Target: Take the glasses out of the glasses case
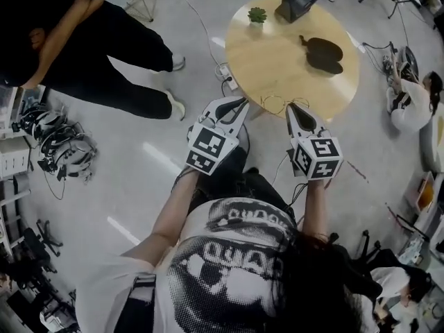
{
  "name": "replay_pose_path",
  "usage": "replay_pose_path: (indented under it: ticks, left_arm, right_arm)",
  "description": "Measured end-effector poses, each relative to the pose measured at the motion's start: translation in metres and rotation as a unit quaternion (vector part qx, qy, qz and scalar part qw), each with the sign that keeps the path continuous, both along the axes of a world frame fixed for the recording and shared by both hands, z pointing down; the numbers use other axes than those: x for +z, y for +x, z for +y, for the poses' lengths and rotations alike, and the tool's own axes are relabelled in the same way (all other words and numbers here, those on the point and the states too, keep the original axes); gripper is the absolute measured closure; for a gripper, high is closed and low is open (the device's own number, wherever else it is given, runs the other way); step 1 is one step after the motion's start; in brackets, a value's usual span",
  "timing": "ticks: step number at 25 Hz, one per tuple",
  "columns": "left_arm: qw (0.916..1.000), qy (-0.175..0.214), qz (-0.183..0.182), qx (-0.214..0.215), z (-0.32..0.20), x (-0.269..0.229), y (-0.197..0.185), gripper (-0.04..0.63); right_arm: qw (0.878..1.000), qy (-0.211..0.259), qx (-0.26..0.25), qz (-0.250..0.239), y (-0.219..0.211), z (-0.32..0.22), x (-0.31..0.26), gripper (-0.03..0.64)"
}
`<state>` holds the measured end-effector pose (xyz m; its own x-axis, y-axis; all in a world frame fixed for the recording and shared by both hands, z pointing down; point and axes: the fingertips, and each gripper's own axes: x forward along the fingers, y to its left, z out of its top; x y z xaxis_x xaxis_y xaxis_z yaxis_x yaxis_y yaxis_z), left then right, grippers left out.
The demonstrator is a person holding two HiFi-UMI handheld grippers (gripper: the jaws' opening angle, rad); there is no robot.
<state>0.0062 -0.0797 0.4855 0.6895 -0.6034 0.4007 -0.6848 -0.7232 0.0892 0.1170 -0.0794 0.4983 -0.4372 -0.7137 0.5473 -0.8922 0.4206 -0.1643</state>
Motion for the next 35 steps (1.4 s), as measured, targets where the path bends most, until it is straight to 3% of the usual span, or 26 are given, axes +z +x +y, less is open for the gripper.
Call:
replay_pose_path:
  ticks: [10, 20, 35]
  left_arm:
    - [0.9996, -0.004, -0.024, -0.017, 0.074, 0.001, 0.022, 0.569]
    - [0.9995, -0.003, -0.012, -0.028, 0.142, -0.007, 0.04, 0.569]
    - [0.9992, -0.006, -0.005, -0.04, 0.185, 0.0, 0.024, 0.569]
  right_arm:
    - [0.999, 0.003, -0.037, -0.023, 0.009, 0.067, 0.003, 0.6]
    - [0.998, -0.001, -0.049, -0.026, 0.027, 0.139, 0.005, 0.6]
    - [0.998, -0.006, -0.064, -0.013, 0.015, 0.19, 0.013, 0.601]
